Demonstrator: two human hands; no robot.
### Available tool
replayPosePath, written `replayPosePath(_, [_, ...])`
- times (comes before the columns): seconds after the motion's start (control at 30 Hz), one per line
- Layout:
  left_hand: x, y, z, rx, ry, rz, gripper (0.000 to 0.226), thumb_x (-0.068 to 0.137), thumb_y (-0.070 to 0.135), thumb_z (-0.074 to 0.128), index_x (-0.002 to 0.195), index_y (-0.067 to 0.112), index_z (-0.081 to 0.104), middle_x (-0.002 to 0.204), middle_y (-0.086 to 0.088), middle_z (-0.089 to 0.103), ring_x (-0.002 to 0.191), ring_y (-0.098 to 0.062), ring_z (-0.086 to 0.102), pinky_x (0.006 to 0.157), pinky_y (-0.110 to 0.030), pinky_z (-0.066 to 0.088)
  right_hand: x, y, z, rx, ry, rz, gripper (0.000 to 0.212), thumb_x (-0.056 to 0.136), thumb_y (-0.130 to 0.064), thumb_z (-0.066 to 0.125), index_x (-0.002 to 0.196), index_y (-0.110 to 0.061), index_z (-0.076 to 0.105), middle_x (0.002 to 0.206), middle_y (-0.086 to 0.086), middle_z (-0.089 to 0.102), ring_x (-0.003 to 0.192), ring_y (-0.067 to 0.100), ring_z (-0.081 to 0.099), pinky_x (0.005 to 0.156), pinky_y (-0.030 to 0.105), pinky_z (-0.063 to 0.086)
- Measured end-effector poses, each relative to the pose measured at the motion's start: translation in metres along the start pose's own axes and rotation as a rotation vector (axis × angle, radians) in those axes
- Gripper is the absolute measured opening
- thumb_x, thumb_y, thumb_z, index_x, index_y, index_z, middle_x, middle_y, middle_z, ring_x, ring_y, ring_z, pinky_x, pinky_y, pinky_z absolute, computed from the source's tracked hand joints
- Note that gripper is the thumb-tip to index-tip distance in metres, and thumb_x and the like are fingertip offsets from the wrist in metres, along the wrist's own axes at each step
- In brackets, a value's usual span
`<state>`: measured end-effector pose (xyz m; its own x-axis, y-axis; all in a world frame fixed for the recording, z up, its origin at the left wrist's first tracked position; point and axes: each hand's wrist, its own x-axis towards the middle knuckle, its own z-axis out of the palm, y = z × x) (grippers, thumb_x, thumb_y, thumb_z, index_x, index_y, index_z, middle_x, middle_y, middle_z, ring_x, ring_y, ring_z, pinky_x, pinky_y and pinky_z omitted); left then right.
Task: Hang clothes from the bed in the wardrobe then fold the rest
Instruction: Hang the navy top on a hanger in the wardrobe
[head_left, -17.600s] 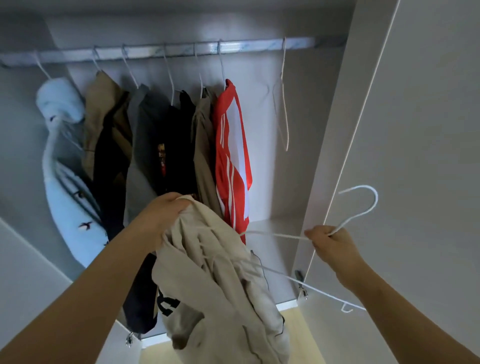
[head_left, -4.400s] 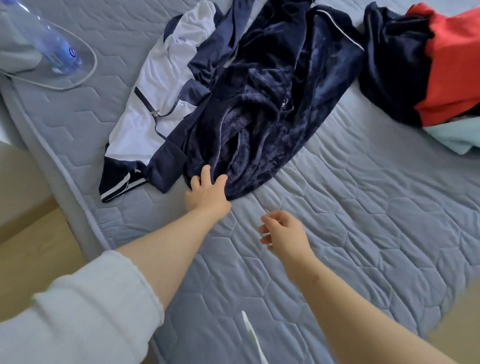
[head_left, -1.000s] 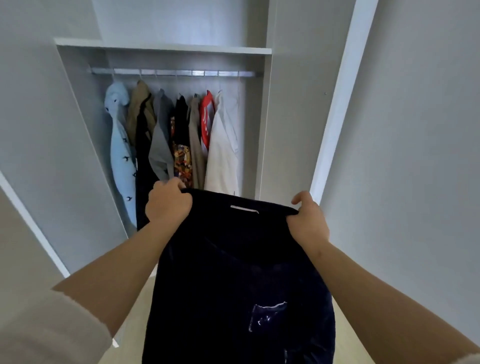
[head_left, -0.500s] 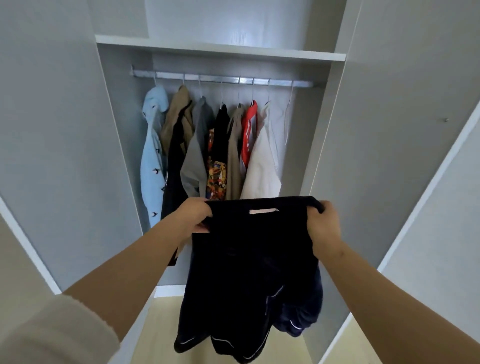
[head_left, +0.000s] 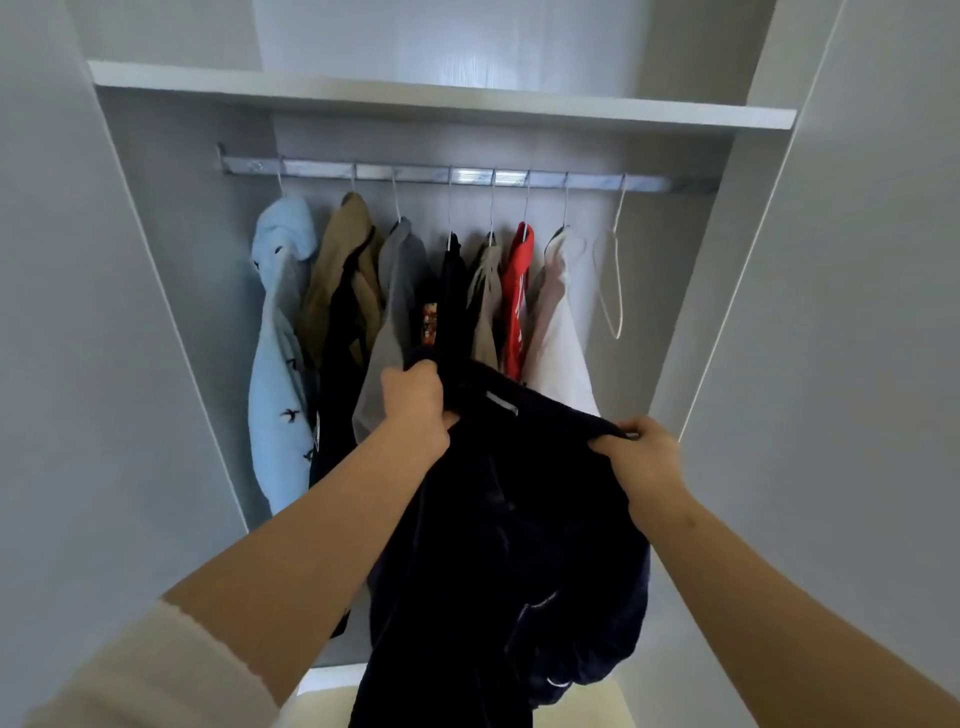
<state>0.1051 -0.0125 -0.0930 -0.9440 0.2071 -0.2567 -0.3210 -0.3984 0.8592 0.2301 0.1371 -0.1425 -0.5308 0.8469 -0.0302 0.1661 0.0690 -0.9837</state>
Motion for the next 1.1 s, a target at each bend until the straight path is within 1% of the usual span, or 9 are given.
replayPosePath(0.23, [0.043, -0.003, 0.056, 0.087, -0.154, 0.087, 0.020, 0.090, -0.001, 0.047, 0.100, 0.013, 0.055, 0.091, -0.010, 0.060, 0.079, -0.022, 0.060, 0.057, -0.030, 0.050, 0.076, 0.007, 0.010, 0.068, -0.186, 0.134, 0.010, 0.080, 0.000, 0.057, 0.080, -0.010, 0.061, 0.074, 0.005, 0.059, 0.064, 0.018, 0.053, 0.057, 0.025, 0.044])
replayPosePath(0.4, [0.093, 0.008, 0.103, 0.110, -0.121, 0.169, 0.016, 0.087, -0.001, 0.049, 0.086, 0.012, 0.058, 0.079, -0.009, 0.059, 0.071, -0.023, 0.059, 0.060, -0.031, 0.049, 0.170, -0.014, 0.019, 0.085, 0.011, -0.025, 0.017, 0.087, -0.007, 0.050, 0.073, -0.015, 0.054, 0.070, 0.002, 0.053, 0.060, 0.014, 0.046, 0.051, 0.023, 0.035])
replayPosePath(0.5, [0.120, 0.009, 0.124, 0.104, -0.055, 0.129, 0.015, 0.088, 0.002, 0.050, 0.083, 0.013, 0.059, 0.078, -0.010, 0.059, 0.070, -0.025, 0.059, 0.059, -0.032, 0.049, 0.224, -0.031, 0.023, 0.062, 0.139, -0.089, 0.010, 0.087, -0.007, 0.047, 0.085, -0.012, 0.056, 0.068, -0.002, 0.051, 0.060, 0.013, 0.047, 0.049, 0.021, 0.033])
replayPosePath(0.67, [0.153, 0.011, 0.142, 0.207, -0.084, 0.074, 0.021, 0.083, -0.003, 0.050, 0.070, 0.009, 0.061, 0.059, -0.009, 0.063, 0.051, -0.022, 0.063, 0.047, -0.027, 0.049, 0.298, -0.058, 0.039, -0.033, 0.174, -0.159, 0.023, 0.086, -0.007, 0.049, 0.107, -0.002, 0.057, 0.110, 0.019, 0.057, 0.100, 0.034, 0.055, 0.081, 0.034, 0.044])
replayPosePath(0.77, [0.164, 0.011, 0.150, 0.204, -0.039, 0.018, 0.019, 0.081, -0.003, 0.050, 0.068, 0.006, 0.060, 0.051, -0.009, 0.062, 0.041, -0.019, 0.061, 0.041, -0.025, 0.049, 0.331, -0.063, 0.050, -0.053, 0.113, -0.057, 0.035, 0.086, -0.008, 0.054, 0.119, 0.002, 0.051, 0.123, 0.021, 0.052, 0.105, 0.036, 0.054, 0.077, 0.031, 0.041])
replayPosePath(0.83, [0.169, 0.013, 0.154, 0.183, -0.008, -0.050, 0.018, 0.083, 0.001, 0.050, 0.068, 0.003, 0.059, 0.045, -0.008, 0.060, 0.037, -0.019, 0.059, 0.036, -0.023, 0.047, 0.348, -0.066, 0.056, 0.023, -0.010, 0.044, 0.034, 0.086, -0.006, 0.054, 0.118, 0.006, 0.052, 0.111, 0.017, 0.056, 0.097, 0.036, 0.058, 0.063, 0.025, 0.045])
replayPosePath(0.9, [0.174, 0.015, 0.157, 0.169, 0.003, -0.093, 0.018, 0.084, 0.004, 0.051, 0.068, 0.002, 0.059, 0.045, -0.009, 0.060, 0.040, -0.021, 0.059, 0.036, -0.022, 0.047, 0.357, -0.068, 0.058, 0.130, -0.146, 0.167, 0.015, 0.089, -0.002, 0.050, 0.099, 0.005, 0.058, 0.090, 0.013, 0.054, 0.073, 0.024, 0.057, 0.052, 0.023, 0.043])
replayPosePath(1.0, [0.178, 0.015, 0.160, 0.181, -0.008, -0.119, 0.017, 0.084, 0.004, 0.049, 0.071, 0.002, 0.058, 0.061, -0.012, 0.059, 0.056, -0.024, 0.057, 0.045, -0.028, 0.047, 0.361, -0.069, 0.059, 0.221, -0.260, 0.337, 0.021, 0.092, -0.005, 0.043, 0.072, -0.010, 0.048, 0.072, 0.004, 0.051, 0.059, 0.012, 0.050, 0.054, 0.025, 0.038])
replayPosePath(1.1, [0.176, 0.015, 0.164, 0.191, -0.013, -0.136, 0.015, 0.084, 0.004, 0.049, 0.073, 0.001, 0.058, 0.068, -0.012, 0.056, 0.059, -0.024, 0.056, 0.048, -0.029, 0.047, 0.365, -0.075, 0.060, 0.336, -0.270, 0.318, 0.018, 0.095, -0.007, 0.043, 0.077, -0.009, 0.047, 0.070, 0.006, 0.046, 0.060, 0.015, 0.048, 0.055, 0.028, 0.045])
